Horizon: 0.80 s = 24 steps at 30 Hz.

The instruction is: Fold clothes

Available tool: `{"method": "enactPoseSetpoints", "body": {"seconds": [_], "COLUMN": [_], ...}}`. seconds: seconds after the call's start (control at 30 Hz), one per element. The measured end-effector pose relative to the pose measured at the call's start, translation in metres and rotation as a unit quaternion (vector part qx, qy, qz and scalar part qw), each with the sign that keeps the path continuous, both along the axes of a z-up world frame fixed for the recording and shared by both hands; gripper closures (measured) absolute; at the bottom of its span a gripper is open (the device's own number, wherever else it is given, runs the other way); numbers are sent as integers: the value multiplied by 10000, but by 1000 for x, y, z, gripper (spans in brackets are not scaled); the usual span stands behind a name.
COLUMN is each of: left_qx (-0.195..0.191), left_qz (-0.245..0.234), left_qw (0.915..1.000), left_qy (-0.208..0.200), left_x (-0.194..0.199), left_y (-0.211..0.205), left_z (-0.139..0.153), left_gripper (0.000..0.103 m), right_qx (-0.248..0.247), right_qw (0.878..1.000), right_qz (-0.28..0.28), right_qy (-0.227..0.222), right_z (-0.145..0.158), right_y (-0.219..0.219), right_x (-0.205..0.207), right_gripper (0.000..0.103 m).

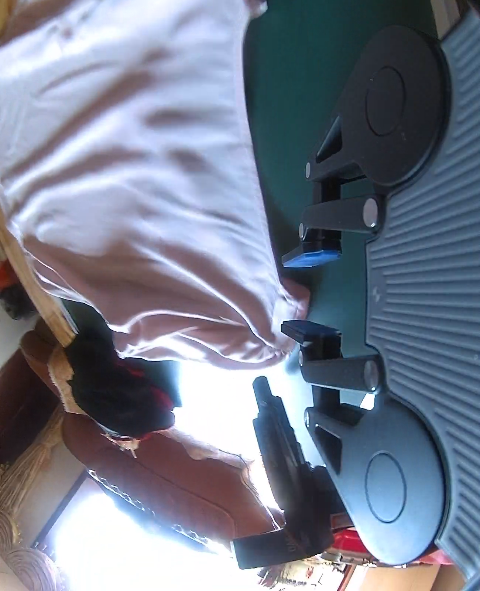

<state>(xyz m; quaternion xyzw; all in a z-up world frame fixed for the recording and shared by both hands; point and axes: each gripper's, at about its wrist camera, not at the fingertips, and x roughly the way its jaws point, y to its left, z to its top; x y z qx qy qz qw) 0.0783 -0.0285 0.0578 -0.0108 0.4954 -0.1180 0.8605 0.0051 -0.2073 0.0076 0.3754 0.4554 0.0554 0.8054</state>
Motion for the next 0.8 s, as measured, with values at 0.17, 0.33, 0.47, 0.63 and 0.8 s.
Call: {"method": "enactPoseSetpoints", "body": {"seconds": [0.17, 0.33, 0.47, 0.63, 0.8], "left_qx": [445, 541, 437, 370, 10], "left_qz": [-114, -23, 162, 547, 619], "left_qw": [9989, 9984, 9987, 9971, 9979], "left_qy": [-107, -138, -196, -386, -195], "left_x": [33, 53, 46, -1, -18], "left_y": [-17, -19, -4, 37, 62], "left_z": [-9, -26, -26, -21, -24], "left_gripper": [39, 50, 98, 102, 99], "right_qx": [532, 731, 500, -253, -762], "right_qw": [9962, 9939, 9979, 9993, 9959], "right_qz": [-623, -777, -389, 277, 386], "right_qy": [302, 274, 119, -72, 313], "right_z": [-11, -16, -8, 14, 12], "right_y": [-2, -13, -4, 8, 5], "right_x": [13, 20, 20, -1, -15], "right_gripper": [66, 66, 96, 97, 94]}}
